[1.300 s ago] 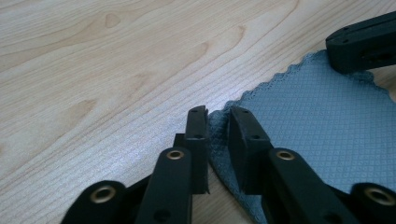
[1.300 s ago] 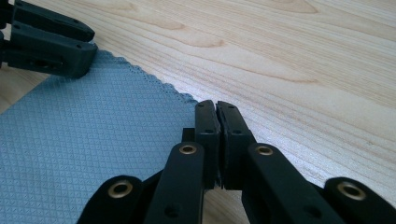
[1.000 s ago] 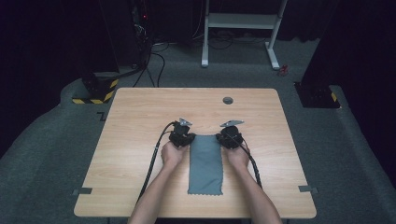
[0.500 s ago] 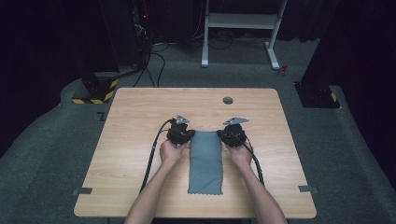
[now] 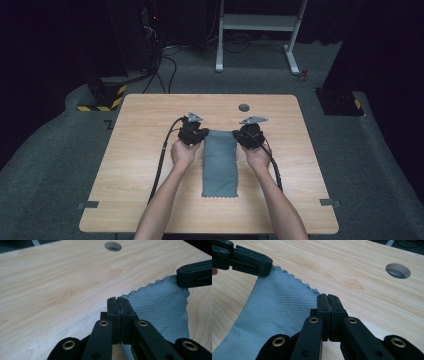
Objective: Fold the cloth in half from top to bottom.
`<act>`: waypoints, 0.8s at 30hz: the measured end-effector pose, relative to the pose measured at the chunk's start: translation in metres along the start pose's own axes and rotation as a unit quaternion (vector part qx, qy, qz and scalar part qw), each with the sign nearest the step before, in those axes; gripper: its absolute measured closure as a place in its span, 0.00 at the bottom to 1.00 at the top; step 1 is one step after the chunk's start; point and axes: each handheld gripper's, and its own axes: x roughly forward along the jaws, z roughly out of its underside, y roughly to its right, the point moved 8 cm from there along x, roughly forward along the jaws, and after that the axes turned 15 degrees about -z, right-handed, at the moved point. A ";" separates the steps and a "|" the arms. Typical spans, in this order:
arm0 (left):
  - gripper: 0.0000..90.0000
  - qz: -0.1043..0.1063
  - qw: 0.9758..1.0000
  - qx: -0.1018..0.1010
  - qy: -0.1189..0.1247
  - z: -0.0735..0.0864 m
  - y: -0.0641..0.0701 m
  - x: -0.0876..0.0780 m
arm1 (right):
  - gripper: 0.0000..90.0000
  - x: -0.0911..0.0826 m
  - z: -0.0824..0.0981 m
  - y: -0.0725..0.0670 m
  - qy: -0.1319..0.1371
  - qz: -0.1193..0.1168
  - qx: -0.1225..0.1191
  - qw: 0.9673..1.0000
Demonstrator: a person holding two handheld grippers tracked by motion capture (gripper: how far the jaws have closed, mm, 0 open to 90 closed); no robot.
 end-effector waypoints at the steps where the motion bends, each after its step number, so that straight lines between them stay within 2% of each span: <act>1: 0.99 0.002 1.000 -0.006 0.004 -0.002 0.000 -0.002 | 0.99 -0.001 -0.002 0.000 0.001 0.001 0.001 1.000; 2: 0.98 0.003 1.000 -0.003 0.002 -0.002 0.000 -0.003 | 0.99 -0.005 -0.007 -0.001 0.007 0.001 -0.005 1.000; 6: 0.98 0.006 1.000 0.007 0.001 0.000 0.001 -0.006 | 0.99 -0.007 -0.008 -0.005 0.012 -0.005 -0.012 1.000; 11: 0.99 0.021 1.000 0.020 0.006 0.007 0.005 -0.013 | 0.99 -0.005 0.002 -0.012 0.008 -0.015 -0.018 1.000; 14: 0.98 0.026 0.999 0.019 0.007 0.010 0.005 -0.016 | 0.99 -0.006 0.007 -0.014 0.006 -0.020 -0.018 1.000; 19: 0.98 0.034 0.999 0.008 0.010 0.014 0.004 -0.021 | 0.99 -0.008 0.012 -0.016 0.006 -0.026 -0.021 0.999; 24: 0.98 0.037 0.999 0.014 0.013 0.018 0.005 -0.024 | 0.99 -0.012 0.014 -0.020 0.007 -0.031 -0.027 0.999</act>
